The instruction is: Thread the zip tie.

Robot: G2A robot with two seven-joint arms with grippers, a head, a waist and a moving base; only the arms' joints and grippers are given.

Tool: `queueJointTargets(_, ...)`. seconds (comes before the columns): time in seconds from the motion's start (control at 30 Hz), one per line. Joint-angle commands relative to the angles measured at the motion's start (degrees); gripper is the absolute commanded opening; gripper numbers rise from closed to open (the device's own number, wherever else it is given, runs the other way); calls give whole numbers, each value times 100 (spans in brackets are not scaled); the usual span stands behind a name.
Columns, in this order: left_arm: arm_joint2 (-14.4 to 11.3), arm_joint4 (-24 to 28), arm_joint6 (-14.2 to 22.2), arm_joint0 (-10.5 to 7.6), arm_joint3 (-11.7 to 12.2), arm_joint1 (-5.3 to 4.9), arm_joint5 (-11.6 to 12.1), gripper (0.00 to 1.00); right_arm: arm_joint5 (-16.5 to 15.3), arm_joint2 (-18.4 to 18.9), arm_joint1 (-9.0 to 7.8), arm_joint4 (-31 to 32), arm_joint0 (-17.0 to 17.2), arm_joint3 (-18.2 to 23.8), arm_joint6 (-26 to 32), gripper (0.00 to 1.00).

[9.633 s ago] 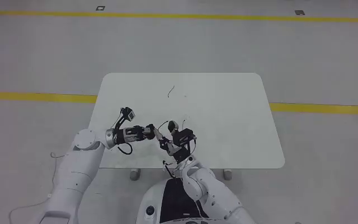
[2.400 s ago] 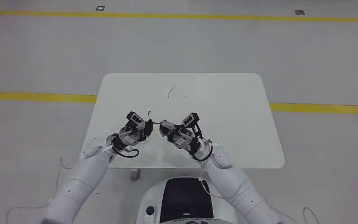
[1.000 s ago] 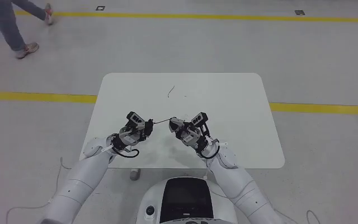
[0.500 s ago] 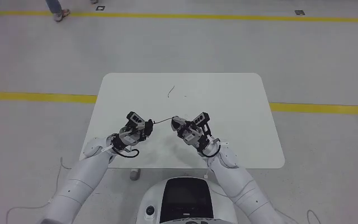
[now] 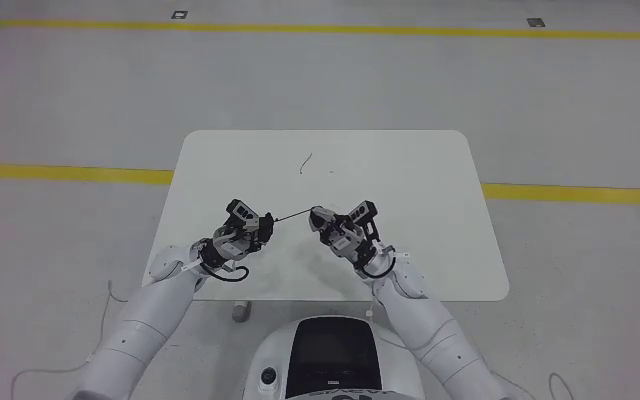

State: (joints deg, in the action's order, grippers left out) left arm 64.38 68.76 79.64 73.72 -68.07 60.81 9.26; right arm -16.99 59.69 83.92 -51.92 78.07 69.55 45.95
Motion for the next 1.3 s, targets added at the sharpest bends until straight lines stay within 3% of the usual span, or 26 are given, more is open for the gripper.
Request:
queueJointTargets(0.0,0,0,0,0,0,0,0,0,-18,7,2,-14,-4,-21,0,0)
queueJointTargets(0.4,0,0,0,0,0,0,0,0,-78,86,7,-123,-36,-186,25,0)
queueJointTargets(0.5,0,0,0,0,0,0,0,0,-207,161,-19,140,-31,-246,-120,0)
queueJointTargets(0.53,0,0,0,0,0,0,0,0,-229,167,-30,286,-29,-243,-171,34)
queueJointTargets(0.57,0,0,0,0,0,0,0,0,-249,195,-46,503,-32,-229,-259,100)
queueJointTargets(1.03,0,0,0,0,0,0,0,0,-249,234,-58,700,-28,-200,-383,100)
queueJointTargets(1.17,71,-433,-466,7,-72,-30,130,0,-249,353,-98,1043,12,-37,-552,100)
queueJointTargets(1.27,266,-915,-925,59,-106,-89,394,0,-249,553,-134,1386,125,185,-662,100)
